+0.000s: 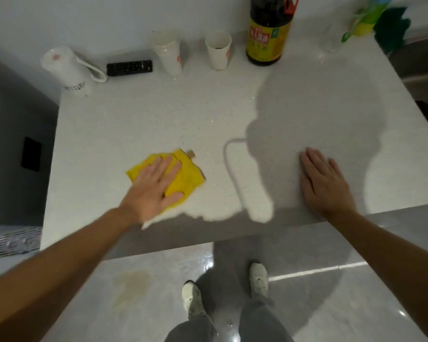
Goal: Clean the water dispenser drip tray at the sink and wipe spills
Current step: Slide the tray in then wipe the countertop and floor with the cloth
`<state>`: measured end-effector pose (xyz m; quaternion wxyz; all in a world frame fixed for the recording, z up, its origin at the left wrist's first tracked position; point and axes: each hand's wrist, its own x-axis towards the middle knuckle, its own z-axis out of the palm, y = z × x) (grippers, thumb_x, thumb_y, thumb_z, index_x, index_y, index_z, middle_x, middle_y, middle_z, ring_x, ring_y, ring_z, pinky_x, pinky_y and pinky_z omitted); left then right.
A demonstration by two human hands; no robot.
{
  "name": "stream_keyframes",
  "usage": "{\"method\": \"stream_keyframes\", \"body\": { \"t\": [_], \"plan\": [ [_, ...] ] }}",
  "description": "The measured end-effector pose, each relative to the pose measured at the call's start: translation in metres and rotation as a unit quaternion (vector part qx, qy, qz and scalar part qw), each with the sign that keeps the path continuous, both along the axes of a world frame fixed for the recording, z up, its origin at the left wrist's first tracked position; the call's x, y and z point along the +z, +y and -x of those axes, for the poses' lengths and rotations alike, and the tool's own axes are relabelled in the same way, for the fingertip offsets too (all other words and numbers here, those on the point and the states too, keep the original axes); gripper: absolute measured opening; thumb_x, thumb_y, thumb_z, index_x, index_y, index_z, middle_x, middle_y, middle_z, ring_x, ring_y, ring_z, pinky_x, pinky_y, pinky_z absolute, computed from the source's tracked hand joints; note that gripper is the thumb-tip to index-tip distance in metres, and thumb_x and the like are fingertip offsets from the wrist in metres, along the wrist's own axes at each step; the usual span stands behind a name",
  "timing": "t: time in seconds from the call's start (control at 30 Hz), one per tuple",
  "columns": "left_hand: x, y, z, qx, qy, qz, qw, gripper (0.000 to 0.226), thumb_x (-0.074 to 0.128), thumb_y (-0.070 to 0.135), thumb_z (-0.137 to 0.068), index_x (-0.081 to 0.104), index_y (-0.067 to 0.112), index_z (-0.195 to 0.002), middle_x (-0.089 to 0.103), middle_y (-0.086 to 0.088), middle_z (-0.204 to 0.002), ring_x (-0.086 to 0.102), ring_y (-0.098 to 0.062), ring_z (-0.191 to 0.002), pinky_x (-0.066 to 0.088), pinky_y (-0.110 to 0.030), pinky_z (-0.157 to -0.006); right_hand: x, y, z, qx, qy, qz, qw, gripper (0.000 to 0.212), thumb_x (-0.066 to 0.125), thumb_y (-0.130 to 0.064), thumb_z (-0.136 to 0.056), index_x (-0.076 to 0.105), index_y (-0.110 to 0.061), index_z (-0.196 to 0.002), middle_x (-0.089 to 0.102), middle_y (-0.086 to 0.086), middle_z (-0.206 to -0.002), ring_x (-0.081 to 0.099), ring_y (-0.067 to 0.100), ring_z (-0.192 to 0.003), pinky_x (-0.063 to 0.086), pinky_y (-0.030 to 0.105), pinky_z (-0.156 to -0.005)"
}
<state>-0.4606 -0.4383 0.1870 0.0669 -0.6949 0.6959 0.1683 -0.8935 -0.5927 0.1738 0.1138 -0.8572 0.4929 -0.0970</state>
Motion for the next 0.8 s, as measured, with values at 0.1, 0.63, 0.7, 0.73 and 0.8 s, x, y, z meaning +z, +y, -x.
{"method": "stream_keyframes", "body": {
  "t": [0.1,0.63,0.7,0.73,0.8],
  "plan": [
    [0.002,-0.061,-0.038,0.081,-0.015,0.0,0.997,0.103,0.022,0.079,-0.088,0.012,0.012,-0.165,0.006,-0.018,-0.173,0.005,-0.043,-0.158,0.006,-0.053,-0.127,0.001,0.001,0.0,-0.003,-0.004,0.0,1.0,0.06,0.041,-0.025,-0.1,0.044,-0.004,-0.155,0.039,0.018,-0.163,0.038,0.035,-0.151,0.024,0.054,-0.125],
    [-0.001,-0.01,0.206,-0.11,0.072,0.056,0.99,0.073,0.034,0.061,-0.102,0.024,0.023,-0.164,0.013,-0.008,-0.173,0.008,-0.035,-0.159,0.009,-0.05,-0.129,-0.003,-0.011,0.018,0.02,-0.046,-0.055,0.997,0.048,0.053,-0.01,-0.098,0.054,-0.002,-0.145,0.045,0.018,-0.159,0.04,0.034,-0.149,0.025,0.05,-0.125],
    [0.007,0.037,0.203,-0.082,0.098,0.071,0.989,0.061,0.04,0.049,-0.106,0.037,0.02,-0.16,0.024,-0.007,-0.17,0.016,-0.033,-0.158,0.014,-0.046,-0.128,0.008,-0.011,0.01,-0.007,-0.045,-0.116,0.992,0.049,0.052,-0.015,-0.103,0.048,-0.007,-0.151,0.037,0.014,-0.165,0.031,0.028,-0.155,0.014,0.044,-0.127],
    [0.013,0.057,0.198,-0.048,0.12,0.078,0.989,0.057,0.04,0.046,-0.106,0.045,0.018,-0.156,0.031,-0.008,-0.167,0.023,-0.033,-0.156,0.018,-0.044,-0.127,0.017,-0.008,0.003,-0.043,-0.053,-0.16,0.985,0.05,0.049,-0.02,-0.105,0.045,-0.011,-0.154,0.035,0.011,-0.167,0.029,0.024,-0.155,0.012,0.04,-0.127],
    [0.03,0.094,0.185,0.066,0.19,0.087,0.976,0.052,0.041,0.043,-0.106,0.061,0.013,-0.145,0.048,-0.009,-0.158,0.039,-0.03,-0.15,0.027,-0.035,-0.124,0.035,0.011,-0.013,-0.107,-0.129,-0.201,0.965,0.047,0.05,-0.027,-0.103,0.051,-0.015,-0.149,0.05,0.013,-0.154,0.048,0.028,-0.141,0.031,0.039,-0.118]
  ]
}}
